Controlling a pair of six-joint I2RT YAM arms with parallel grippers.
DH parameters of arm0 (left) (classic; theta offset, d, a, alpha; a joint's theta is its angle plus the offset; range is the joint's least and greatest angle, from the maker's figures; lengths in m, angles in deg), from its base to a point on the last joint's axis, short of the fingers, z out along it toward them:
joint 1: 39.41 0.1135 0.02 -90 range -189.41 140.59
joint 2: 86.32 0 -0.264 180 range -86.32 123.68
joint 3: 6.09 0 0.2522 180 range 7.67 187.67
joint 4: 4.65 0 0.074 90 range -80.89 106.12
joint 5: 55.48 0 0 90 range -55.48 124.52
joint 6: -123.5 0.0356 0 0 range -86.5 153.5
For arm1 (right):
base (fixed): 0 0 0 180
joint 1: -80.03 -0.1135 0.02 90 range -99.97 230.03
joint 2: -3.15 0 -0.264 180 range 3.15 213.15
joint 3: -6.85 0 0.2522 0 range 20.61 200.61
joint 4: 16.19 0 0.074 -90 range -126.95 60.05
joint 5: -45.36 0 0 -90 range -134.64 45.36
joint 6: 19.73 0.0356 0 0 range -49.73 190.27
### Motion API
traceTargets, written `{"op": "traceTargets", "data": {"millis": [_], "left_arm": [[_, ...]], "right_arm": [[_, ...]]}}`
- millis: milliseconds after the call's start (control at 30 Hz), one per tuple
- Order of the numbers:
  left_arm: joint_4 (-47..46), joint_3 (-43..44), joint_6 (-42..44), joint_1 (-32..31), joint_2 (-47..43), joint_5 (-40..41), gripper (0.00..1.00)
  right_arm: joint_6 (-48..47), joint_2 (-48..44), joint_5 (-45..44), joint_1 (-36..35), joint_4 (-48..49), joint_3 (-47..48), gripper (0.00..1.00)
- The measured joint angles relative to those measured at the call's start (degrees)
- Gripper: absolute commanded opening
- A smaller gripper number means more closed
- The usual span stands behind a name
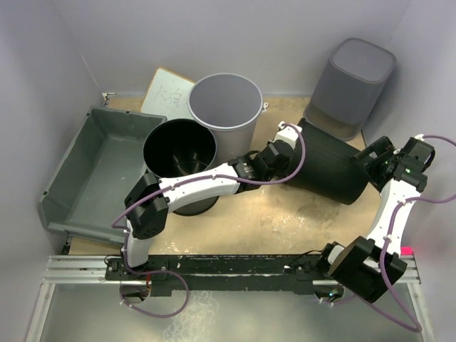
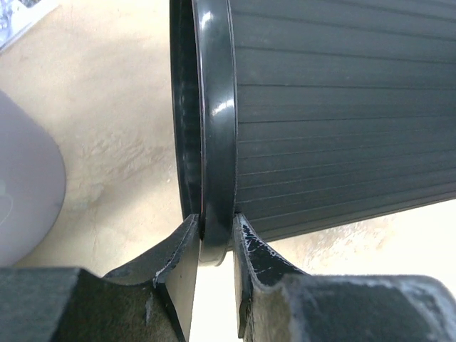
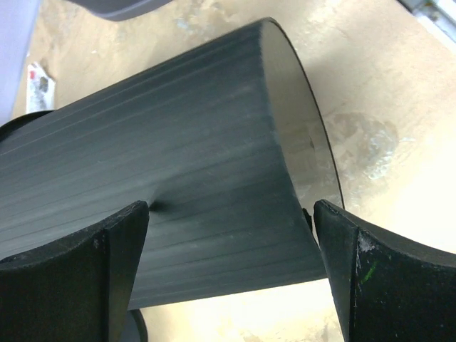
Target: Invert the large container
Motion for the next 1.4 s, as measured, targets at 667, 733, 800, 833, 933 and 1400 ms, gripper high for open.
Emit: {"op": "traceTargets", "data": {"millis": [667, 733, 800, 833, 933, 1400], "left_arm": [[0.87, -2.91, 1.60, 1.92, -2.49, -1.86, 0.60], [1.05, -0.85, 1.70, 2.01, -2.49, -1.57, 0.60], [0.72, 1.73, 1.75, 2.27, -2.49, -0.83, 0.60], [0.24, 2.86, 1.95, 2.47, -2.49, -0.42, 0.61], [-2.01, 4.94, 2.99, 2.97, -2.16, 0.35, 0.61], [-4.55, 9.49, 2.08, 5.99, 5.64, -5.90, 0.25]], "right_arm": [[0.04, -3.06, 6.03, -0.07, 5.53, -5.20, 1.00], [0.15, -3.08, 6.34, -0.07, 5.84, -5.77, 1.00], [0.13, -3.10, 6.51, -0.07, 6.23, -5.86, 1.00], [0.13, -3.10, 6.58, -0.07, 6.25, -5.88, 1.00], [0.09, -3.10, 6.99, -0.04, 6.25, -5.97, 1.00], [0.11, -6.10, 10.80, 0.22, 8.63, -9.44, 0.98]]}}
